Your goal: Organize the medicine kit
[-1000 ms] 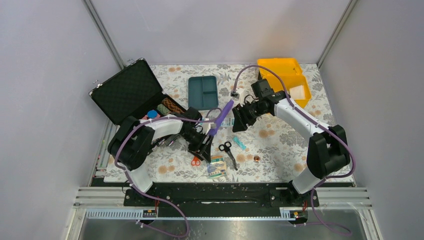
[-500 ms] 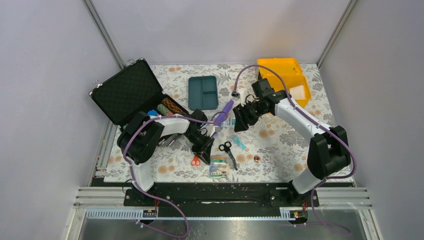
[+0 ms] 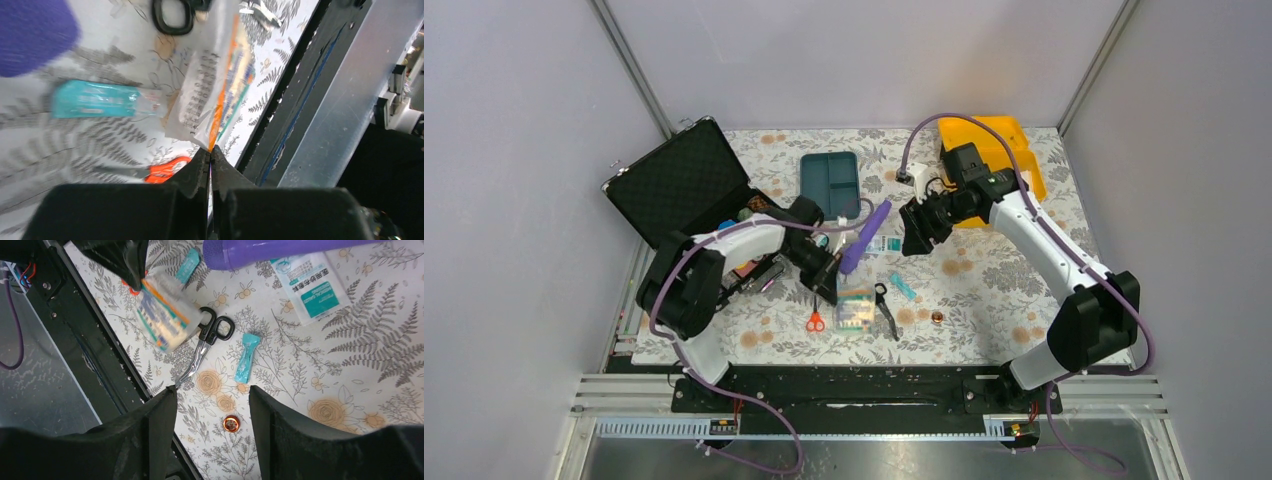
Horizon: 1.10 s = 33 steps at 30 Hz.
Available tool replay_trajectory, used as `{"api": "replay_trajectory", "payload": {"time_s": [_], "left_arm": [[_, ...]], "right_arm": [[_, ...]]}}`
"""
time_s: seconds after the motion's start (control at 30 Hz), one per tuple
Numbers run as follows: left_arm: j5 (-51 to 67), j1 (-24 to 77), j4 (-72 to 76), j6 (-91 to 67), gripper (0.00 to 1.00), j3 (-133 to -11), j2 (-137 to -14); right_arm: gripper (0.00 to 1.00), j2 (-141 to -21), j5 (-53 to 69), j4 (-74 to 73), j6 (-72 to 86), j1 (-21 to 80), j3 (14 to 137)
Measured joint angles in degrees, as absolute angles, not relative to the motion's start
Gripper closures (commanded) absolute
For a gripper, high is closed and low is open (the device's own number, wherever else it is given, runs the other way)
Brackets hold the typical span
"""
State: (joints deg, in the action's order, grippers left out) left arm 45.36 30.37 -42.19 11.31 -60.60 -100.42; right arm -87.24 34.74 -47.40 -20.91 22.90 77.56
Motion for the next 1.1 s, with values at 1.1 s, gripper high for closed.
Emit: {"api": "replay_trajectory", "payload": {"time_s": [1.1], "left_arm": [[45.7,19.2,-57.0,36.7,1.00,-99.5,-95.8]], "right_arm": [[0.17,-106.5,57.7,-37.4,-19.8,20.6,103.1]]}}
